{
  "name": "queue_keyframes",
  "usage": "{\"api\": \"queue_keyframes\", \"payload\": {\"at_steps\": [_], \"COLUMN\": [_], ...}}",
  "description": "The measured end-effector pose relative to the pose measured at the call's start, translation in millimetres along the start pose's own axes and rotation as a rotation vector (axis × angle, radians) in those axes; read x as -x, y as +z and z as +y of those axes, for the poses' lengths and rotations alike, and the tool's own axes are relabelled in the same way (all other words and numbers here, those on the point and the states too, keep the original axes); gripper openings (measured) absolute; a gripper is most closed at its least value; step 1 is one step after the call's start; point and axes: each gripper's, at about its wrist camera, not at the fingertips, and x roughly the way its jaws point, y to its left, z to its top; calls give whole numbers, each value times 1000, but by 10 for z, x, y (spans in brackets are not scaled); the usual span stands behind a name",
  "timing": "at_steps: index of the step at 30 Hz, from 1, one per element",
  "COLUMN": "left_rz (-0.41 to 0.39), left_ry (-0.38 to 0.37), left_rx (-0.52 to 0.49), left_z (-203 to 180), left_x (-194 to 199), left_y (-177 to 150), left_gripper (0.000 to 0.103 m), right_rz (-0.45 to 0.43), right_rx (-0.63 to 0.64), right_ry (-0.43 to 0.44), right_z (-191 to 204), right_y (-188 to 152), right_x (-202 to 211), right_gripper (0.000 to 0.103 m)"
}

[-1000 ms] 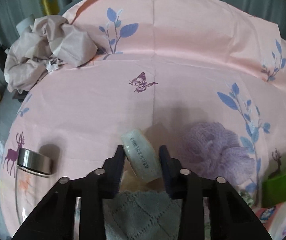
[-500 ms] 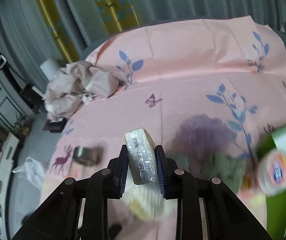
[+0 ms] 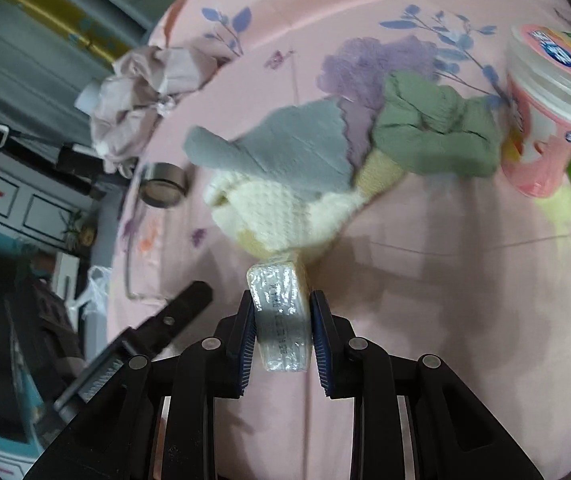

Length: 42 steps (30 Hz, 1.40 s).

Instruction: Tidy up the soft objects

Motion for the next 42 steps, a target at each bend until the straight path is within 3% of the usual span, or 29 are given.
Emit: {"api": "queue_keyframes", "payload": {"at_steps": [2, 5, 8, 11, 13, 16, 22, 30, 34, 35, 42], "left_rz": [4, 5, 4, 18, 36, 60, 144, 153, 147, 152, 141], "left_ry": [17, 3, -23, -72, -120, -207, -267, -270, -252, -258, -236], "left_rx": [-26, -56, -96, -137, -182, -213, -199, -237, -240, -237, -273], "left_z": [-47, -107, -196, -293, -378, -469, -543, -677, -665, -657, -703], "left_x": [-20, -45, -57, -80, -89, -104, -360, -473, -492, -498, -445], "left_y": [-25, -60, -109, -162, -200, -245, -298, -310, -299, -294, -355], "left_gripper": [71, 70, 69, 67, 67, 66, 64, 63, 49, 42, 39], "right_rz": [5, 25, 20, -18, -38, -63, -39, 26, 52, 60, 16], "right_rx": [2, -15, -19, -20, -27, -43, -69, -108, -103, -98, -14], "right_ry": [-32, -49, -127, -173, -164, -127, -94, -55, -67, -71, -163], "right_z": [-20, -98, -190, -263, -295, -340, -406, -504, -513, -504, -367], "right_y": [-6, 2, 9, 19, 7, 8, 34, 69, 74, 71, 54], "right_x": [22, 44, 72, 167, 239, 323, 242, 31, -67, -102, -127], "right_gripper": [28, 31, 45, 52, 65, 74, 74, 74, 74, 74, 66]}}
